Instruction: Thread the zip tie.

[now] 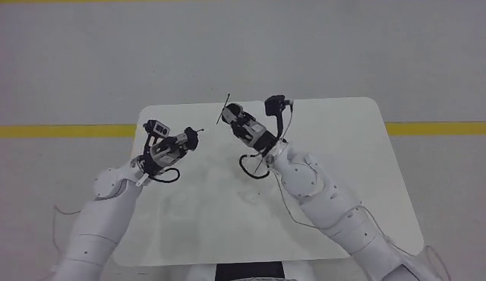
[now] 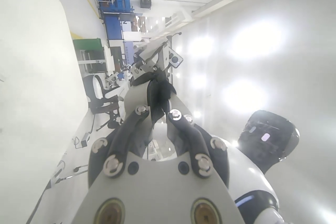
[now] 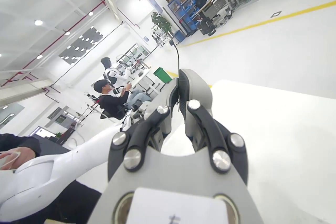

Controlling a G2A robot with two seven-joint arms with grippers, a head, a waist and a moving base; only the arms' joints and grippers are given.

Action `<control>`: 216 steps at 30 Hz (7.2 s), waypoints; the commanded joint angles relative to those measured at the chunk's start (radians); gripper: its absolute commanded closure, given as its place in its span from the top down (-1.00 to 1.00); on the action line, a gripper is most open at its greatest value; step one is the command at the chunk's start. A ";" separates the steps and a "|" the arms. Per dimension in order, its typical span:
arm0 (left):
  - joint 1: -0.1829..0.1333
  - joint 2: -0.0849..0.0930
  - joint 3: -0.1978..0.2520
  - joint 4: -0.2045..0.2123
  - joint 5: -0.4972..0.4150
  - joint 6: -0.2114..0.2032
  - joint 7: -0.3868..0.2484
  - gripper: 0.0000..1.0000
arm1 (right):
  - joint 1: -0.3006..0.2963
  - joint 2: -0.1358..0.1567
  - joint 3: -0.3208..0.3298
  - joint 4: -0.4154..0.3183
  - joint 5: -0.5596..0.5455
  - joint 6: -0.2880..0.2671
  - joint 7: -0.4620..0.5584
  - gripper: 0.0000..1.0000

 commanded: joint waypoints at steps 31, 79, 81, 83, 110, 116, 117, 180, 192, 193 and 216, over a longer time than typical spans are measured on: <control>0.020 -0.032 -0.014 -0.026 0.037 0.000 0.032 -1.00 | -0.033 -0.037 -0.042 -0.029 -0.187 0.080 -0.091 -1.00; 0.044 -0.088 -0.110 -0.109 0.358 0.000 0.160 -1.00 | -0.052 -0.078 -0.017 -0.011 -0.265 0.156 -0.100 -1.00; 0.044 -0.088 -0.110 -0.109 0.358 0.000 0.160 -1.00 | -0.050 -0.081 -0.019 -0.006 -0.268 0.158 -0.105 -1.00; 0.044 -0.088 -0.110 -0.109 0.358 0.000 0.160 -1.00 | -0.049 -0.084 -0.023 0.000 -0.271 0.162 -0.107 -1.00; 0.044 -0.088 -0.110 -0.109 0.358 0.000 0.160 -1.00 | -0.043 -0.116 -0.027 0.036 -0.277 0.149 -0.113 -1.00; 0.044 -0.088 -0.110 -0.109 0.358 0.000 0.160 -1.00 | -0.048 -0.120 -0.019 0.031 -0.285 0.147 -0.119 -1.00; 0.044 -0.088 -0.110 -0.109 0.358 0.000 0.160 -1.00 | -0.049 -0.120 -0.018 0.030 -0.286 0.146 -0.119 -1.00; 0.044 -0.088 -0.110 -0.109 0.358 0.000 0.160 -1.00 | -0.078 -0.152 0.024 0.061 -0.252 0.093 -0.047 -1.00; 0.044 -0.088 -0.110 -0.109 0.358 0.000 0.160 -1.00 | -0.089 -0.152 0.032 0.058 -0.258 0.069 -0.045 -1.00; 0.044 -0.088 -0.110 -0.109 0.358 0.000 0.160 -1.00 | -0.090 -0.152 0.031 0.058 -0.257 0.063 -0.040 -1.00; 0.044 -0.088 -0.110 -0.109 0.358 0.000 0.160 -1.00 | -0.089 -0.162 0.018 0.076 -0.261 0.065 -0.049 -1.00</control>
